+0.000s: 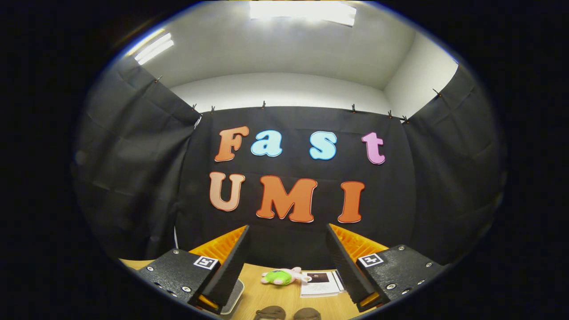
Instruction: Open the storage box then place both shoes into the box .Put the left shoe in first, then the right shoe, with the right side of both shoes facing outward in a uniform manner.
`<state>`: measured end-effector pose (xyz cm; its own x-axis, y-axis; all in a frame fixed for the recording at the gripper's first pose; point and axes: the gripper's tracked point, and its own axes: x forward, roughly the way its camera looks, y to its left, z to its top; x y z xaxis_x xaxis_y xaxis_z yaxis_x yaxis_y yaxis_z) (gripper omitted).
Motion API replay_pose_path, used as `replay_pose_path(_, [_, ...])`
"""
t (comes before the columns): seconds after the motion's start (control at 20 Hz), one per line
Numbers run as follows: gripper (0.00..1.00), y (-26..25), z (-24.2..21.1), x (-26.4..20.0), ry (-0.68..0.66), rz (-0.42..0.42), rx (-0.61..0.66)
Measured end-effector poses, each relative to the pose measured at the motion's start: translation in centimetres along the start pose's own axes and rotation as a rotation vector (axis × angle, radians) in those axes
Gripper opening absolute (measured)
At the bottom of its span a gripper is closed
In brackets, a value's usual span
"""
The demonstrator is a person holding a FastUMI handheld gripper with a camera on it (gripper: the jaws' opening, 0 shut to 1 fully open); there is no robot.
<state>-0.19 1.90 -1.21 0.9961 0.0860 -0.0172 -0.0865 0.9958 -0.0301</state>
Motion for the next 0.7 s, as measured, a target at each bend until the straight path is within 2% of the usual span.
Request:
replay_pose_path(0.2, [0.98,0.6,-0.2,-0.1,0.006,0.059,0.019])
replay_pose_path(0.7, [0.99,0.0,-1.4,-0.6,0.031,0.079,0.060])
